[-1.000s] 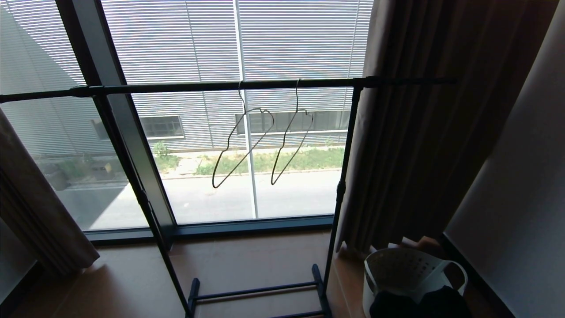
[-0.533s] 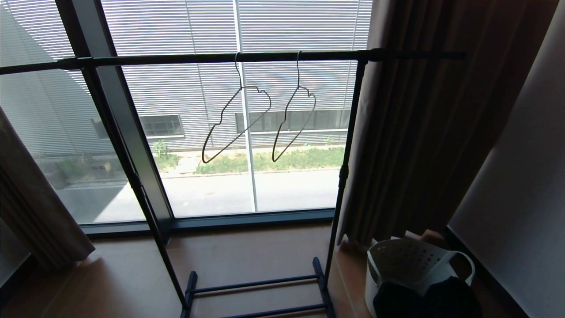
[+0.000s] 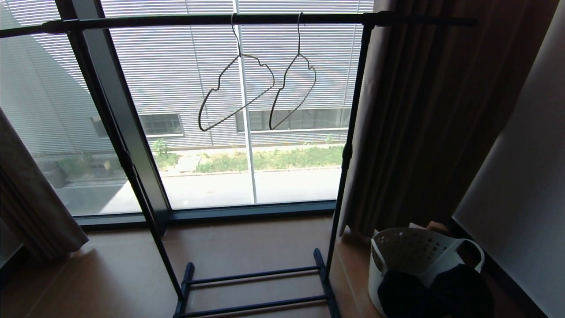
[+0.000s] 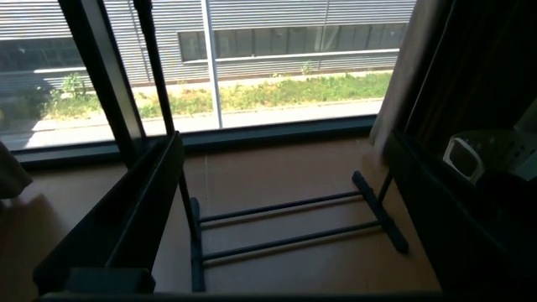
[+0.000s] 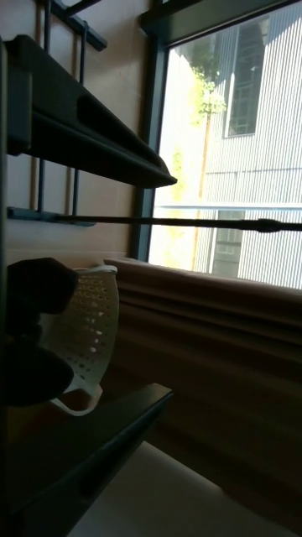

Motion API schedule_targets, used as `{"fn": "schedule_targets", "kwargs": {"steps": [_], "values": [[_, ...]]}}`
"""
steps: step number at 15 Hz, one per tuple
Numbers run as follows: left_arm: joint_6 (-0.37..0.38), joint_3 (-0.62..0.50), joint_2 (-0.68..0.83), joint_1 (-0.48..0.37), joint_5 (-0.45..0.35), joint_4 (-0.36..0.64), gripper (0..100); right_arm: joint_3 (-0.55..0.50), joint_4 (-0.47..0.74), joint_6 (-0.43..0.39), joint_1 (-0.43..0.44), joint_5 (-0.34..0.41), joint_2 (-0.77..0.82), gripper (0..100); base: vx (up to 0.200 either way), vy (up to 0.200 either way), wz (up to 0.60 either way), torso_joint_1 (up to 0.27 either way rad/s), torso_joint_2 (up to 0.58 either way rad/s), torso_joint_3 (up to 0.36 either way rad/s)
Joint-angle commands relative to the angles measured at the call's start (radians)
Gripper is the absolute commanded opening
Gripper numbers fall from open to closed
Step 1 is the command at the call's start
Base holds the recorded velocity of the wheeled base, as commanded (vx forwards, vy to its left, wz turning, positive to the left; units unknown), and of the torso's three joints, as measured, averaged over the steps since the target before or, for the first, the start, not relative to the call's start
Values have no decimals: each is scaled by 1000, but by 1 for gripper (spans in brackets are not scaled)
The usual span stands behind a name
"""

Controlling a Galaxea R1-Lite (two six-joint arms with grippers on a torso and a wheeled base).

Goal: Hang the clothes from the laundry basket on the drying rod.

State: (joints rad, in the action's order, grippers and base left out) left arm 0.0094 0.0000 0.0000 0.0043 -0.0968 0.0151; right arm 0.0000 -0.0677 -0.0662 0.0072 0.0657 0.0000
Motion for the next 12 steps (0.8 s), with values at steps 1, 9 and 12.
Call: {"fn": "schedule_targets", "kwargs": {"steps": [1,9,12], "values": [[0,0,0,2,0,0,100,0,0,0,0,0,2,100,0,0,0,-119,481,369],[1,0,0,2,0,0,100,0,0,-1,0,2,2,100,0,0,0,-57,354,300],[1,0,2,2,0,0,100,0,0,-1,0,2,2,100,0,0,-400,2,30,28]]}}
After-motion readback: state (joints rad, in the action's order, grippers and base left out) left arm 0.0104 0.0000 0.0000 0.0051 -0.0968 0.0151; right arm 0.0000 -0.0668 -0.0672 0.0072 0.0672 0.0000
